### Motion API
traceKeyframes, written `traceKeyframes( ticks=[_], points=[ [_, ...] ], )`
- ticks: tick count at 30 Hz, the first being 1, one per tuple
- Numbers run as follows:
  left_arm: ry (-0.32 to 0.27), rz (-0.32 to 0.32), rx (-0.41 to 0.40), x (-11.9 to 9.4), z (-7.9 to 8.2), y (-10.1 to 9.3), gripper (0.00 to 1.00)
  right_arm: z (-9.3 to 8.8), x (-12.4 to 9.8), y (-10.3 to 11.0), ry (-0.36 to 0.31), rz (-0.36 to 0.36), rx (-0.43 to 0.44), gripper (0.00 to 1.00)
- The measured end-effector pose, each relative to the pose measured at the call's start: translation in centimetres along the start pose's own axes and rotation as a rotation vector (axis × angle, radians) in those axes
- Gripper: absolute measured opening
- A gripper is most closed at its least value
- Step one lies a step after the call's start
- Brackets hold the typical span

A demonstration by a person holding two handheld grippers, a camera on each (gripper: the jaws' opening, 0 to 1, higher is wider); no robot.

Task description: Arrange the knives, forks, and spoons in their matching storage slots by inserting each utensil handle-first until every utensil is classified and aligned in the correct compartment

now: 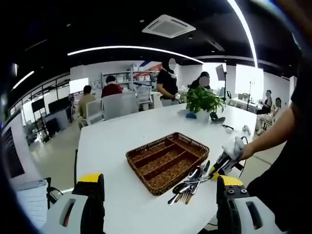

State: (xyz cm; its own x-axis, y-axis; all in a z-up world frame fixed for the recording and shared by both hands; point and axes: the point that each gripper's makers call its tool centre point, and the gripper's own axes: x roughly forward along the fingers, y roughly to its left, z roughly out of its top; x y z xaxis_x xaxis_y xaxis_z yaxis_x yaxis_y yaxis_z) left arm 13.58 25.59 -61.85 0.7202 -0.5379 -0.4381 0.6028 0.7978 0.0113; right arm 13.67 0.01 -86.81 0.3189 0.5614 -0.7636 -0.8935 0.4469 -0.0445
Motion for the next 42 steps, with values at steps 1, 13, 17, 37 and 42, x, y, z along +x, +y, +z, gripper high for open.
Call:
traceKeyframes(
  ticks=[1, 13, 17, 37, 42],
  points=[
    [-0.004, 0.007, -0.004, -0.1, 0.0, 0.0, 1.00, 0.0, 0.0, 0.0, -0.002, 0.002, -0.015, 0.09],
    [-0.002, -0.006, 0.014, 0.6, 0.7, 0.7, 1.00, -0.3, -0.3, -0.8, -0.005, 0.000, 0.038, 0.08],
    [-0.015, -0.003, 0.010, 1.0, 1.1, 1.0, 1.00, -0.4, -0.6, -0.8, -0.004, 0.016, 0.063, 0.09],
    [-0.009, -0.007, 0.026, 0.5, 0.8, 1.1, 1.00, -3.1, -2.1, -0.8, 0.114, 0.044, 0.029, 0.05],
    [-0.012, -0.005, 0.026, 0.5, 0.7, 0.8, 1.00, -2.7, -2.6, -0.7, 0.116, 0.044, 0.011, 0.04]
  ],
)
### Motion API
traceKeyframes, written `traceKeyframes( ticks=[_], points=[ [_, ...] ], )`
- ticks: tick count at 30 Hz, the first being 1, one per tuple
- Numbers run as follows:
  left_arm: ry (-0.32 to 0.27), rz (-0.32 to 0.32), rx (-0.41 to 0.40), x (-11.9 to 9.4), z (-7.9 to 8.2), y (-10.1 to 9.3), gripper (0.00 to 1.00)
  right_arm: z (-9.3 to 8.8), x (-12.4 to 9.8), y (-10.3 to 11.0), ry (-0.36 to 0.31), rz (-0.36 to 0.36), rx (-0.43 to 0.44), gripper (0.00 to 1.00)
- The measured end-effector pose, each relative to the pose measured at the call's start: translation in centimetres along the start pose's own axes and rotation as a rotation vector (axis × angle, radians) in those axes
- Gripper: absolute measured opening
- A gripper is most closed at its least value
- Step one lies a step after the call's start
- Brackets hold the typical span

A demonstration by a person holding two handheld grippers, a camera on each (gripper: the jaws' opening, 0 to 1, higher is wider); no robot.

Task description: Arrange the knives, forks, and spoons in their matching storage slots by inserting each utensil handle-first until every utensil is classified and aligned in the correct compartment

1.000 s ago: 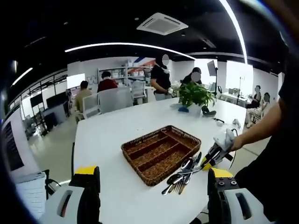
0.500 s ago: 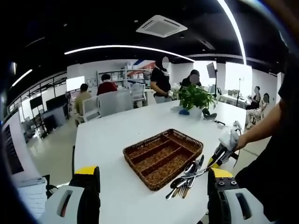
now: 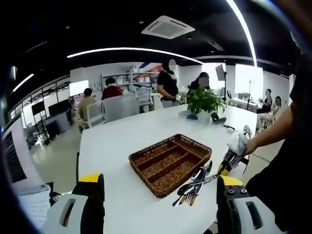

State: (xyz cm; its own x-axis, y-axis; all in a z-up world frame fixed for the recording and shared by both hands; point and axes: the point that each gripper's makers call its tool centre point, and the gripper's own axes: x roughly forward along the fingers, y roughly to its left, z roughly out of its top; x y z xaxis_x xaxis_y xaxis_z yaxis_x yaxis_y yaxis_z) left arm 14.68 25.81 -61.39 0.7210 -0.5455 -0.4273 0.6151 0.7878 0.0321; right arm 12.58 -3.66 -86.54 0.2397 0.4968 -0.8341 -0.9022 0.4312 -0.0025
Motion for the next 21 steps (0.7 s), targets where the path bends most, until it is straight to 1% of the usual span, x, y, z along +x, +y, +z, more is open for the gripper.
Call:
traceKeyframes(
  ticks=[1, 5, 6, 11, 14, 16, 21],
  points=[
    [0.002, -0.001, 0.001, 0.0, -0.1, -0.1, 1.00, 0.0, -0.1, 0.0, 0.006, 0.006, 0.000, 0.04],
    [0.000, -0.003, 0.001, 0.1, -0.1, -0.2, 1.00, 0.3, -0.3, -0.3, 0.015, -0.006, -0.019, 0.04],
    [-0.002, -0.003, 0.001, 0.2, -0.1, -0.2, 1.00, 0.4, -0.3, -0.3, 0.014, -0.004, -0.011, 0.04],
    [-0.011, -0.002, 0.003, 0.3, 0.3, -0.2, 1.00, 1.0, -0.5, -0.7, 0.017, -0.011, -0.036, 0.02],
    [-0.011, 0.003, 0.001, 0.2, 0.3, 0.1, 1.00, 1.5, -0.8, -0.6, 0.009, 0.008, -0.019, 0.01],
    [-0.013, 0.006, 0.000, 0.2, 0.3, 0.2, 1.00, 1.9, -1.0, -0.6, 0.002, 0.002, -0.044, 0.01],
    [-0.017, 0.007, -0.002, 0.4, 0.4, 0.3, 1.00, 2.4, -1.2, -0.7, -0.025, 0.001, -0.046, 0.01]
  ],
)
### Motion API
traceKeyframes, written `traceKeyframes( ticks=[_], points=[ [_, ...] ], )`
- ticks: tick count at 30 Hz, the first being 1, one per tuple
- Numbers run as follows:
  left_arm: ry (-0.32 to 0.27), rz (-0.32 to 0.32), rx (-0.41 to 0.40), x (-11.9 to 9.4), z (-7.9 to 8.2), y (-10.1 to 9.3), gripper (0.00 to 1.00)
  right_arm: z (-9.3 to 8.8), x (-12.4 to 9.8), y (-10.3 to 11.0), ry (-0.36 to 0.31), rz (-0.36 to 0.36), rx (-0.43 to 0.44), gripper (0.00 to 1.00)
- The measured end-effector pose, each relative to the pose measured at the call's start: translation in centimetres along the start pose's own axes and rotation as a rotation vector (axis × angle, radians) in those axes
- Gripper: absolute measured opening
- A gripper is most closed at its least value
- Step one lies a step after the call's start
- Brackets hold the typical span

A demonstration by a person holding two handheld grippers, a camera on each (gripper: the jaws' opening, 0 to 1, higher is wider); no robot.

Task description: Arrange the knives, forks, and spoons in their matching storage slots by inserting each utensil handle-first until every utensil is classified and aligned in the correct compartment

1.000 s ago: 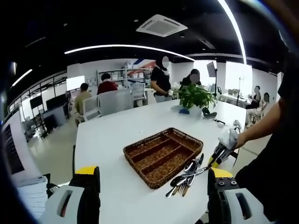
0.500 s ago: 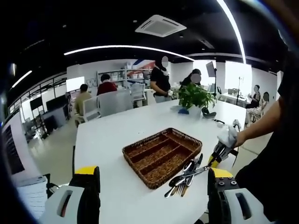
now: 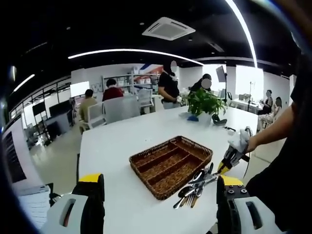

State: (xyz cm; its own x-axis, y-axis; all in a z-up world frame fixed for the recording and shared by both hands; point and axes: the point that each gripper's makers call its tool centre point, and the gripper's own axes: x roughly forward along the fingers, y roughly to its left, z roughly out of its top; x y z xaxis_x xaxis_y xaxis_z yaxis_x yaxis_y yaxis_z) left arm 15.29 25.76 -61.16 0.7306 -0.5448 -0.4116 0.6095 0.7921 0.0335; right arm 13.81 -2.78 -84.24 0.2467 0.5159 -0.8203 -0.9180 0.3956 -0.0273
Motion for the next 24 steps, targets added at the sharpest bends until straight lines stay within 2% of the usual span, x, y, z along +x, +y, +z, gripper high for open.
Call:
traceKeyframes(
  ticks=[4, 16, 24],
  points=[
    [0.020, -0.014, 0.015, 0.6, -0.7, -0.5, 1.00, 0.4, -0.1, -0.1, -0.011, -0.012, -0.009, 0.01],
    [0.013, -0.014, 0.008, 0.2, -0.8, -0.1, 1.00, 1.8, -1.0, -0.4, -0.013, -0.035, -0.069, 0.01],
    [0.013, -0.017, 0.003, -0.1, -1.1, -0.2, 1.00, 3.4, -1.9, -0.7, -0.036, -0.052, -0.117, 0.01]
  ],
)
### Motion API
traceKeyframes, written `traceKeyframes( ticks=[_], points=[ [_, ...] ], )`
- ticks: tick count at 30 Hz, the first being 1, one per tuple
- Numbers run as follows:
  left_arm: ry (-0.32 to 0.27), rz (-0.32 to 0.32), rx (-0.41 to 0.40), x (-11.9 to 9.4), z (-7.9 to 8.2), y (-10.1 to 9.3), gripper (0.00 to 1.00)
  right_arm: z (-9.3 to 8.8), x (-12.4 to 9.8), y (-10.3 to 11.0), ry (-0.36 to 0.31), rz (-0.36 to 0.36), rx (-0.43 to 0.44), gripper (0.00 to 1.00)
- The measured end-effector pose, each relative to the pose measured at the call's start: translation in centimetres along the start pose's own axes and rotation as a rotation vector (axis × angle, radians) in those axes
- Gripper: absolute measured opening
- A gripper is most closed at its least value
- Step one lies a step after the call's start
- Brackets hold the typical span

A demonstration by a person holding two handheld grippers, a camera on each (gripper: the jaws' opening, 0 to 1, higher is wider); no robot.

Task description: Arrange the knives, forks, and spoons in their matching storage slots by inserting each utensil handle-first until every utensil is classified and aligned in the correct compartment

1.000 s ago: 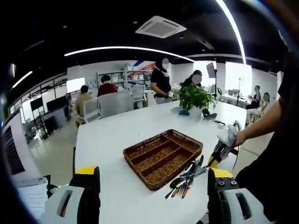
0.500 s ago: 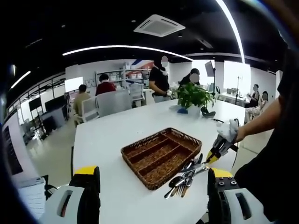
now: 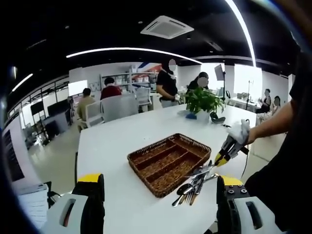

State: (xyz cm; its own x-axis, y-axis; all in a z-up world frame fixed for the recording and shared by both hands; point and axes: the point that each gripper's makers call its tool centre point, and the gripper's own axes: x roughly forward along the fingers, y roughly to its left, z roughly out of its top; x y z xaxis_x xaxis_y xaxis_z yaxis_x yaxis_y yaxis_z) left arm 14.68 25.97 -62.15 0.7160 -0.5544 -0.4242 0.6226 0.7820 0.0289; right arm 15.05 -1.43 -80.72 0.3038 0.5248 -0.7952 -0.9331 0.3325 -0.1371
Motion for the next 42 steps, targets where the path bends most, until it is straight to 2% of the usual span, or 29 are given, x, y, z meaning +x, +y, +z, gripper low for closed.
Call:
traceKeyframes(
  ticks=[17, 24, 38, 42],
  points=[
    [0.019, -0.008, -0.016, -0.3, -0.3, 0.3, 1.00, 4.4, -2.1, -2.5, -0.025, -0.030, -0.148, 0.01],
    [0.012, -0.008, -0.019, -0.4, -0.2, 0.5, 1.00, 5.6, -2.6, -3.5, -0.008, -0.053, -0.208, 0.01],
    [0.019, -0.009, -0.025, -1.0, -0.6, 0.5, 1.00, 8.2, -3.2, -5.2, -0.029, -0.075, -0.271, 0.02],
    [0.045, -0.024, 0.018, -0.8, -0.8, 0.0, 1.00, 8.4, -3.0, -5.3, -0.025, -0.074, -0.291, 0.01]
  ],
)
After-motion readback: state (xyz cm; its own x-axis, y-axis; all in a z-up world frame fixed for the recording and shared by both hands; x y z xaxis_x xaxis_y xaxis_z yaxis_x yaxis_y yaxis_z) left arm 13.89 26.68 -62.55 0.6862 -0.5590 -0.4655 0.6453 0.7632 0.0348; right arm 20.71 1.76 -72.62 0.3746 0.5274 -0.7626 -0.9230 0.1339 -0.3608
